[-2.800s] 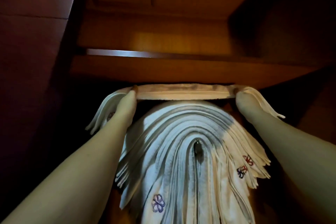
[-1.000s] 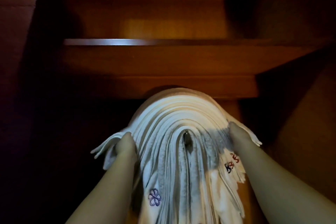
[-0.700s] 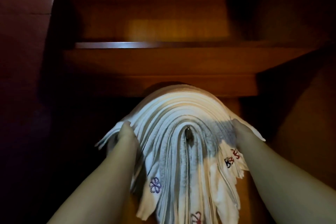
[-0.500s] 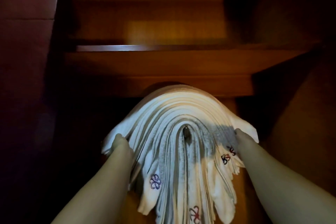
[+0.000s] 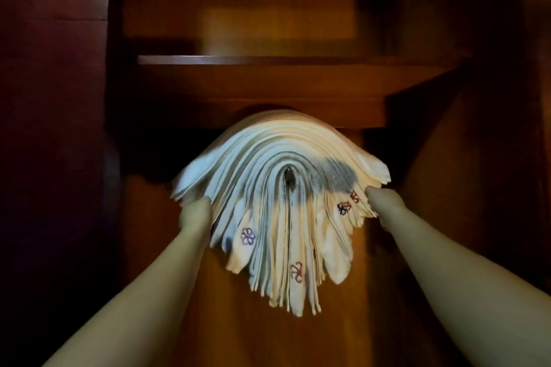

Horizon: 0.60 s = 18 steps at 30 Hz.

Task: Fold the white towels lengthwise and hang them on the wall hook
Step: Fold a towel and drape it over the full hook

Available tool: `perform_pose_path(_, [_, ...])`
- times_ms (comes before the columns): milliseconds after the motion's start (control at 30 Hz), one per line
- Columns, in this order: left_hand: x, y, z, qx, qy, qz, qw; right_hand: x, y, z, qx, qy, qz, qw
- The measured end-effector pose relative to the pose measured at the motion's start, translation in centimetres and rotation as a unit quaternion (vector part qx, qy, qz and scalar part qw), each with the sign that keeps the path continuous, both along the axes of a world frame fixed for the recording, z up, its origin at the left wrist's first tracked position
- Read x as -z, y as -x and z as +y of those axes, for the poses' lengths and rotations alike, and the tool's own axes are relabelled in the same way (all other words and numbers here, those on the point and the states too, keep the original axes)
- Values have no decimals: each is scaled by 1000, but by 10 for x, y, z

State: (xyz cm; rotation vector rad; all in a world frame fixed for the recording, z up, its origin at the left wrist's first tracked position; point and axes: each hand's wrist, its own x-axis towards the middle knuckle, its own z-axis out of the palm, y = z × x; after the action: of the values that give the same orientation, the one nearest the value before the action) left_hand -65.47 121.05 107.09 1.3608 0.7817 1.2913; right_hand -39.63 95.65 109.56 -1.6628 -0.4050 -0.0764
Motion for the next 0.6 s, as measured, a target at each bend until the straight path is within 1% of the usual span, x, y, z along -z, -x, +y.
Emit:
perform_pose_path(33, [-1,1,-18,-6,-42,23,999,2,9,-2,-18,46,-31,998])
perform_pose_path(133, [16,13,-52,30,-114,161,980,18,50,-24,-54,184,-100,976])
perform_pose_path(233, [33,21,-86,43,-191,267,943,40,89,-48,-65,286,-176,940])
perform_pose_path(300, [49,26,-105,61,-245,319,914,59,113,-62,-67,356,-202,910])
perform_pose_path(367, [71,29,-119,88,-278,368,883,80,136,-79,-68,410,-223,882])
perform_pose_path(433, [98,36,-138,126,-317,412,845,106,161,-102,-65,449,-226,862])
perform_pose_path(533, [148,48,-168,204,-344,453,797,159,195,-140,-69,487,-209,845])
perform_pose_path(600, [180,57,-189,257,-357,487,754,203,209,-163,-70,503,-191,840])
